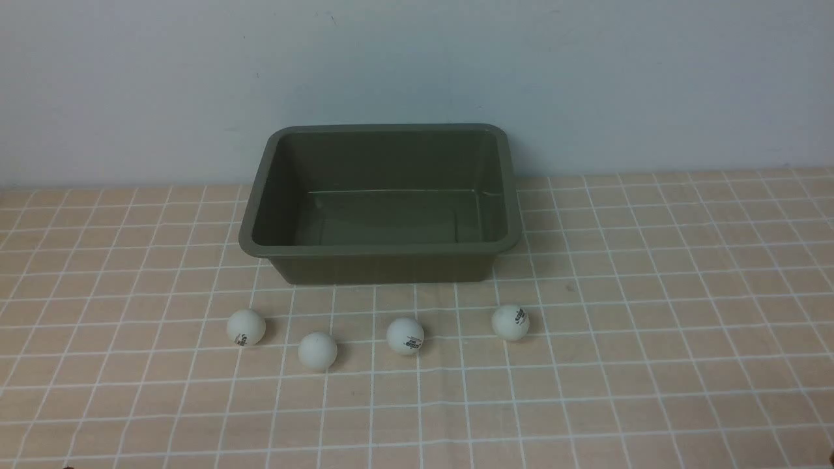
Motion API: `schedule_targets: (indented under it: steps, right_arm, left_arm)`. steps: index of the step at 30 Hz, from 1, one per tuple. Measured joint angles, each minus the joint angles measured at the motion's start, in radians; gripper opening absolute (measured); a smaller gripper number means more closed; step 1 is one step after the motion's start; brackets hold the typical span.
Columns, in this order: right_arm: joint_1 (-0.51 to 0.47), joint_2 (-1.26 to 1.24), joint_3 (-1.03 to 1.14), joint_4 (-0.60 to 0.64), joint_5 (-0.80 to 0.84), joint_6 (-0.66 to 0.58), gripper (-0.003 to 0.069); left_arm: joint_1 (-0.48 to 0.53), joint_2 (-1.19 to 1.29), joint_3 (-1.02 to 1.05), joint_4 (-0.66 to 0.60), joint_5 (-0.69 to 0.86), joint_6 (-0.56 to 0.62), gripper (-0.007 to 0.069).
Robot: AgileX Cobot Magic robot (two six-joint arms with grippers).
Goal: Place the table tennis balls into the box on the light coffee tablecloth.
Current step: 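Reach for and grasp a ping pong ball on the table beside the basket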
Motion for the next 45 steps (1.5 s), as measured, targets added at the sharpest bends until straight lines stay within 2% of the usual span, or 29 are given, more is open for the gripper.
schedule_targets:
  steps: [37, 42, 45]
  right_arm:
    - [0.000, 0.000, 0.000, -0.012, -0.001, -0.001, 0.0467]
    - [0.000, 0.000, 0.003, -0.017, -0.069, 0.008, 0.0467]
    - [0.000, 0.000, -0.072, -0.012, -0.068, 0.014, 0.0467]
  left_arm:
    - [0.000, 0.000, 0.000, 0.000, 0.000, 0.000, 0.0403]
    - [0.000, 0.000, 0.000, 0.000, 0.000, 0.000, 0.0403]
    - [0.000, 0.000, 0.000, 0.000, 0.000, 0.000, 0.0403]
